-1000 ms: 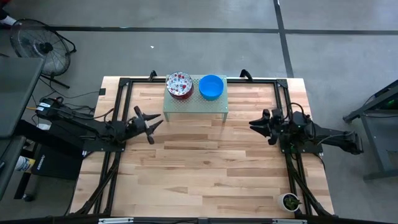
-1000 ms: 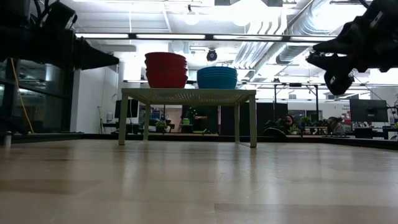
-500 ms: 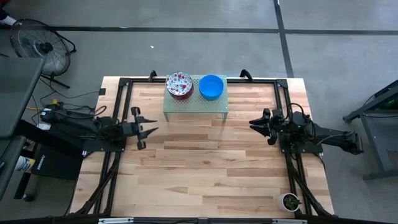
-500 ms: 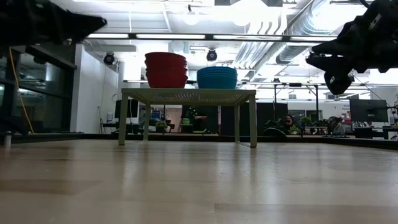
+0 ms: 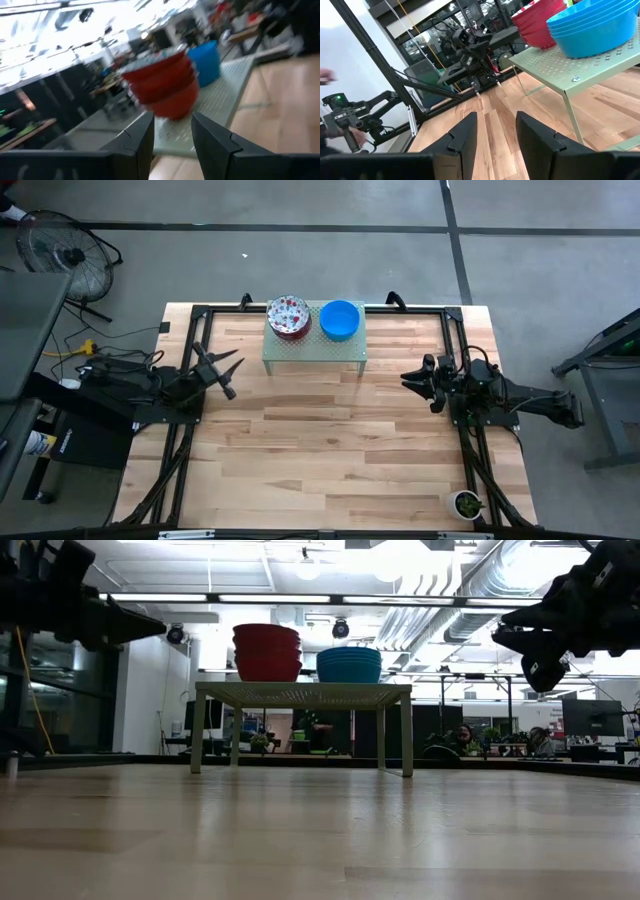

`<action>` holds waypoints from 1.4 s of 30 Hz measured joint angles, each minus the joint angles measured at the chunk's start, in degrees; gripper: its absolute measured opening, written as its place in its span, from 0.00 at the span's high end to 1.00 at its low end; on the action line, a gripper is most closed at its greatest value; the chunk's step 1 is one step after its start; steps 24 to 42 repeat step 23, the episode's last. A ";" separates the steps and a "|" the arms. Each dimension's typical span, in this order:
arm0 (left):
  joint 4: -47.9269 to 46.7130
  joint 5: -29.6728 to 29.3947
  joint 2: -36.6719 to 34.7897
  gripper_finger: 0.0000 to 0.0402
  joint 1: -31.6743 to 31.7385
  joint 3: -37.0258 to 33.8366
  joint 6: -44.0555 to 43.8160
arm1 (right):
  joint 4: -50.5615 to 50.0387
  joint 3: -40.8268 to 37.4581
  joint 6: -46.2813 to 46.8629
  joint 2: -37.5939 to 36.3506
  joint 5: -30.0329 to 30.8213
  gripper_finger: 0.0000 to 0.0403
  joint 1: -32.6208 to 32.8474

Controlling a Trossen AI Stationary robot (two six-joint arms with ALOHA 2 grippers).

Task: Pick & Place Mini bowls
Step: Return to Home Position

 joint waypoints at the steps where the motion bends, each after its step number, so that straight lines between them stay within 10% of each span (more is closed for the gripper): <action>1: -0.51 -1.17 0.06 0.68 0.01 0.07 0.09 | 0.00 0.00 0.00 0.00 0.00 0.69 0.00; 42: -9.77 0.01 0.23 0.68 0.02 0.48 0.06 | 0.07 0.00 -0.02 0.00 0.02 0.69 -0.02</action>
